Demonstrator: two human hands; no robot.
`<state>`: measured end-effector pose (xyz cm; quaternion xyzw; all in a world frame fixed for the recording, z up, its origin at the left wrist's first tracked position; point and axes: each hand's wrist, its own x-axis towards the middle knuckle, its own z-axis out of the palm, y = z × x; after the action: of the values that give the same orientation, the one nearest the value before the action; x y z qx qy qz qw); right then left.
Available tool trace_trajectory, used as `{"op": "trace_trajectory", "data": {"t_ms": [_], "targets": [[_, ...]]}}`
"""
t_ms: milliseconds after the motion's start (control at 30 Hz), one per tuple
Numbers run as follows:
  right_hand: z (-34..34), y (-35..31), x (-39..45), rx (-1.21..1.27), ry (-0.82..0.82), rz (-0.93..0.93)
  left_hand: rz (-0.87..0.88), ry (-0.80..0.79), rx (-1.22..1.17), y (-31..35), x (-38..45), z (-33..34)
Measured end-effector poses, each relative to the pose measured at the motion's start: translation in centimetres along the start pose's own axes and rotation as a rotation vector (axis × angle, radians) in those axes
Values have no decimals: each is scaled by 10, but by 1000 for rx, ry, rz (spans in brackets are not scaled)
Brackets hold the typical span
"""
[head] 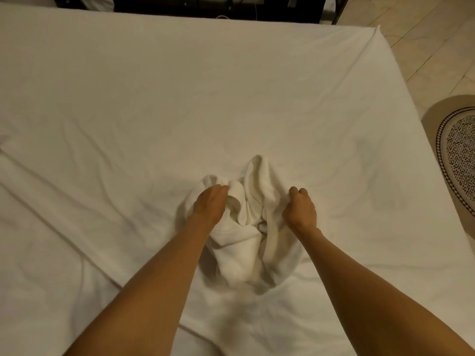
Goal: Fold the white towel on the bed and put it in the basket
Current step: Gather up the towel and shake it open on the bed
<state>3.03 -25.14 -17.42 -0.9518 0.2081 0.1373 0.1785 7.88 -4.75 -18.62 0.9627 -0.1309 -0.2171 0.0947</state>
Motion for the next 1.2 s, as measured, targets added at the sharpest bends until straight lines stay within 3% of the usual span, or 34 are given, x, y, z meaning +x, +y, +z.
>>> {"op": "trace_trajectory", "data": {"t_ms": [400,500,667,867,1033,1200], "targets": [[-60,100,-24,-377,93,48,28,-2,25,2,-23,-13],[-56,111,-24,-452,56,-32,102,52,72,11,-24,-10],[-31,94,-18,-336,-35,-140,127,25,128,16,-15,6],[-20,52,7,-338,152,-300,152,118,134,10,-6,20],[-19,-1,35,-380,69,-577,197,124,96,3,3,34],[2,-31,65,-488,-89,-603,152,49,106,3,11,43]]}}
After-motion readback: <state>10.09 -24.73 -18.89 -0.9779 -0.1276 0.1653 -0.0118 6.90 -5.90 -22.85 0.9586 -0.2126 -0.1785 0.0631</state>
